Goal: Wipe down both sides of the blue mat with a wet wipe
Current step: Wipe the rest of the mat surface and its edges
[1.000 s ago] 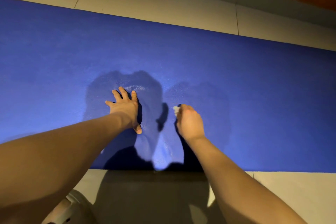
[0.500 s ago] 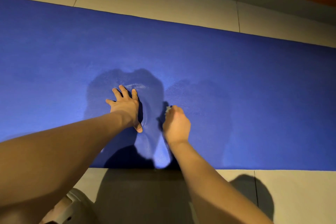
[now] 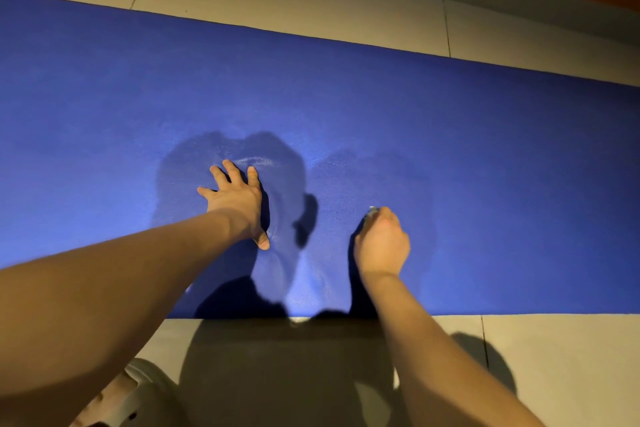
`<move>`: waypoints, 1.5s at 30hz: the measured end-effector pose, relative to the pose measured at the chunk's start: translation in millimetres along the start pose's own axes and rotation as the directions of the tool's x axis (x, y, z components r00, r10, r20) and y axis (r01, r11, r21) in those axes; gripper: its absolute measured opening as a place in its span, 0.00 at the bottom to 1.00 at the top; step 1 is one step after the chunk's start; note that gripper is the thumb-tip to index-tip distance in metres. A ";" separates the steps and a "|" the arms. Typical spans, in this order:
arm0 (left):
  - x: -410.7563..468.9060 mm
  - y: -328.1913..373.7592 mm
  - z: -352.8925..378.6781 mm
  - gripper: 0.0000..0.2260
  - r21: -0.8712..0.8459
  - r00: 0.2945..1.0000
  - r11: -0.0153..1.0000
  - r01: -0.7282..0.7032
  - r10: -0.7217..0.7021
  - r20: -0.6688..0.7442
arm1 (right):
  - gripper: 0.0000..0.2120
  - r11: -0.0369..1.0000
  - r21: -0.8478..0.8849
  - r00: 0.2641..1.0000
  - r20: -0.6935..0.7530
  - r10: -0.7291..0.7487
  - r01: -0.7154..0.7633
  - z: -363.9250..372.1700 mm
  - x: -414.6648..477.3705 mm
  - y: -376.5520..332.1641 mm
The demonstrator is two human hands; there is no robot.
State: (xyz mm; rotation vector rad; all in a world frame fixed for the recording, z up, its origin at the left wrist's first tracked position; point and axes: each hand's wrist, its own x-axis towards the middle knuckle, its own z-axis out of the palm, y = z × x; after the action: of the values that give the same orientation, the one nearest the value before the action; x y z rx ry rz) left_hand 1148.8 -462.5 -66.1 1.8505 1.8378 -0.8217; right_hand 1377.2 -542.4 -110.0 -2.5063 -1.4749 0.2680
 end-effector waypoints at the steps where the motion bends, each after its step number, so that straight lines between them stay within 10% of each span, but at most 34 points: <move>1: -0.1 0.1 -0.2 0.72 -0.002 1.000 1.000 0.000 0.000 -0.002 | 0.04 0.999 0.032 0.999 0.015 -0.030 0.029 6.1 -10.1 -15.5; 9: 0.0 -2.8 0.8 0.72 -0.006 1.000 1.000 -0.010 0.010 -0.005 | 0.10 0.900 -0.081 0.899 0.135 -0.416 0.429 0.5 -23.0 -18.4; 18: -1.0 0.4 1.2 0.72 -0.008 1.000 1.000 0.001 -0.001 0.000 | 0.10 0.973 0.079 0.975 -0.042 0.219 -0.215 -10.4 -2.2 32.6; 29: 1.0 -4.2 4.5 0.72 -0.008 1.000 1.000 -0.017 0.017 -0.015 | 0.10 0.922 0.089 0.918 0.097 -0.385 0.377 2.6 -51.1 -33.9; 37: -0.3 -4.0 4.5 0.71 -0.015 1.000 1.000 -0.018 0.018 -0.017 | 0.09 0.998 -0.001 0.996 -0.051 0.068 -0.068 -15.6 -9.2 54.1; 45: 0.4 -5.5 6.8 0.72 -0.019 0.999 1.000 -0.025 0.024 -0.035 | 0.10 0.935 0.012 0.935 0.024 -0.355 0.355 23.4 -90.2 -44.8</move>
State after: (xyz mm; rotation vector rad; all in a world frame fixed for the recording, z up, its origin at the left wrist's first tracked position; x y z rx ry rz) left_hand 1142.5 -466.4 -70.7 1.8828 1.8340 -0.7656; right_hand 1290.2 -598.1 -115.9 -2.1800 -1.8936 0.2407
